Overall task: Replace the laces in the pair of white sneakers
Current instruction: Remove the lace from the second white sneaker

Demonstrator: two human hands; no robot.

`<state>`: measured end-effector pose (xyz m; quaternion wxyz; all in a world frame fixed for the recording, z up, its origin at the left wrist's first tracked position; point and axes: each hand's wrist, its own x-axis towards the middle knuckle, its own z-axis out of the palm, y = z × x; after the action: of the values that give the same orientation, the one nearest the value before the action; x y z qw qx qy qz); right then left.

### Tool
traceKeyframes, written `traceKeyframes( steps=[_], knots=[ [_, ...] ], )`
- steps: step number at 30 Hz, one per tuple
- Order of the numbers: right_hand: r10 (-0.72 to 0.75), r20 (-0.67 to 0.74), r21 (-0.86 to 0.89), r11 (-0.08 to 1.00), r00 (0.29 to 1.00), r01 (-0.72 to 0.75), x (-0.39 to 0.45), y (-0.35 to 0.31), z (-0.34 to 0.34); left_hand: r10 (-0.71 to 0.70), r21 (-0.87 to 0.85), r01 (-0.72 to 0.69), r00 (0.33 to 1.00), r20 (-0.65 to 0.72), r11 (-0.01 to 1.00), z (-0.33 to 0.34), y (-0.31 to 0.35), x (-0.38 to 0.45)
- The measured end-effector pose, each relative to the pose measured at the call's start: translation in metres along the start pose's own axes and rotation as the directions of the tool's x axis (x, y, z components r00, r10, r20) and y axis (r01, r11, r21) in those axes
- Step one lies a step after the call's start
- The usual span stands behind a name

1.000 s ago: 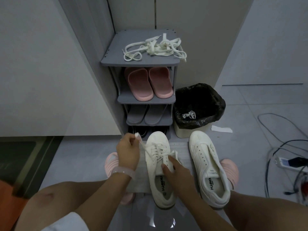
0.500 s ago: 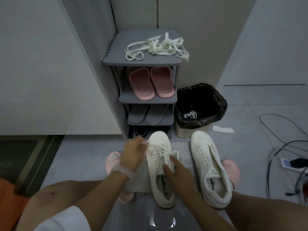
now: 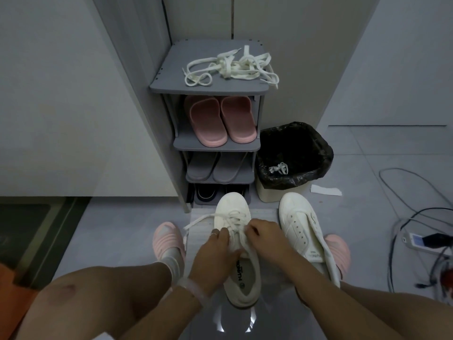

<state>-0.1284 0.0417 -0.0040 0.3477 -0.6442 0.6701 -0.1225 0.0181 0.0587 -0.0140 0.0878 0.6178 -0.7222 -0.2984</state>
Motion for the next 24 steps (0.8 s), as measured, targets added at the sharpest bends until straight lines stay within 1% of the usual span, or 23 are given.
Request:
traceKeyframes(
  steps=[1,3,5,7,8,10,12,13,14,15,16,17,18,19,20,21,22,23,24],
  knots=[
    [0.022,0.025,0.016,1.0,0.999,-0.022,0.001,0.0,0.0,0.006,0.034,-0.006,1.0,0.0,0.999,0.001,0.0,0.0],
    [0.049,0.051,0.042,0.998,0.997,-0.052,0.003,-0.001,0.0,0.035,0.046,-0.035,0.999,-0.003,0.998,0.0,-0.004,0.001],
    [0.065,0.027,0.046,0.997,0.998,-0.066,0.005,-0.003,0.0,0.066,0.032,-0.066,0.998,-0.003,0.997,-0.001,-0.006,0.001],
    [0.054,0.007,0.004,0.999,0.999,-0.054,0.007,-0.009,0.0,0.066,-0.006,-0.066,0.998,-0.007,0.998,-0.003,-0.005,0.0],
    [0.027,-0.002,-0.048,0.998,1.0,-0.027,0.008,-0.011,0.0,0.055,-0.037,-0.055,0.998,-0.018,0.998,-0.003,-0.004,0.0],
    [-0.046,-0.017,-0.208,0.977,0.999,0.041,0.009,-0.017,0.002,0.034,-0.066,-0.037,0.999,-0.039,0.997,-0.003,-0.004,-0.002],
    [-0.1,0.008,-0.4,0.912,0.995,0.095,0.008,-0.023,0.007,0.05,-0.017,-0.051,0.997,-0.059,0.999,-0.002,-0.005,-0.003],
    [-0.121,0.027,-0.464,0.878,0.992,0.12,0.007,-0.025,0.011,0.065,0.002,-0.065,0.996,-0.065,0.998,-0.001,-0.006,-0.003],
    [-0.14,0.03,-0.49,0.861,0.99,0.137,0.006,-0.026,0.014,0.082,0.013,-0.081,0.995,-0.056,0.997,-0.001,-0.007,-0.004],
    [-0.144,-0.005,-0.457,0.88,0.99,0.126,0.007,-0.024,0.016,0.104,0.029,-0.103,0.994,-0.035,0.994,-0.001,-0.009,-0.004],
    [-0.114,-0.064,-0.345,0.935,0.991,0.085,0.008,-0.022,0.016,0.126,0.052,-0.125,0.992,-0.013,0.991,-0.001,-0.011,-0.004],
    [-0.045,-0.117,-0.166,0.986,0.992,0.025,0.01,-0.019,0.014,0.142,0.074,-0.141,0.99,0.002,0.987,-0.001,-0.012,-0.003],
    [0.06,-0.111,0.048,0.997,0.992,-0.055,0.013,-0.017,0.011,0.149,0.083,-0.149,0.989,0.008,0.985,0.0,-0.014,-0.003],
    [0.17,-0.043,0.259,0.953,0.984,-0.154,0.016,-0.015,0.007,0.15,0.083,-0.15,0.989,0.011,0.985,0.001,-0.015,-0.002],
    [0.257,0.049,0.447,0.858,0.965,-0.252,0.018,-0.014,0.003,0.148,0.08,-0.149,0.989,0.013,0.986,0.002,-0.016,-0.003],
    [0.317,0.154,0.594,0.727,0.936,-0.344,0.02,-0.015,0.0,0.146,0.074,-0.146,0.989,0.013,0.987,0.003,-0.016,-0.003],
    [0.341,0.253,0.696,0.586,0.905,-0.415,0.022,-0.017,-0.004,0.144,0.065,-0.144,0.99,0.011,0.987,0.004,-0.017,-0.004],
    [0.34,0.326,0.742,0.486,0.882,-0.462,0.024,-0.018,-0.008,0.146,0.055,-0.146,0.989,0.008,0.988,0.005,-0.017,-0.005],
    [0.318,0.373,0.748,0.453,0.872,-0.485,0.026,-0.018,-0.011,0.151,0.047,-0.151,0.988,0.004,0.987,0.005,-0.018,-0.006]
  ],
)
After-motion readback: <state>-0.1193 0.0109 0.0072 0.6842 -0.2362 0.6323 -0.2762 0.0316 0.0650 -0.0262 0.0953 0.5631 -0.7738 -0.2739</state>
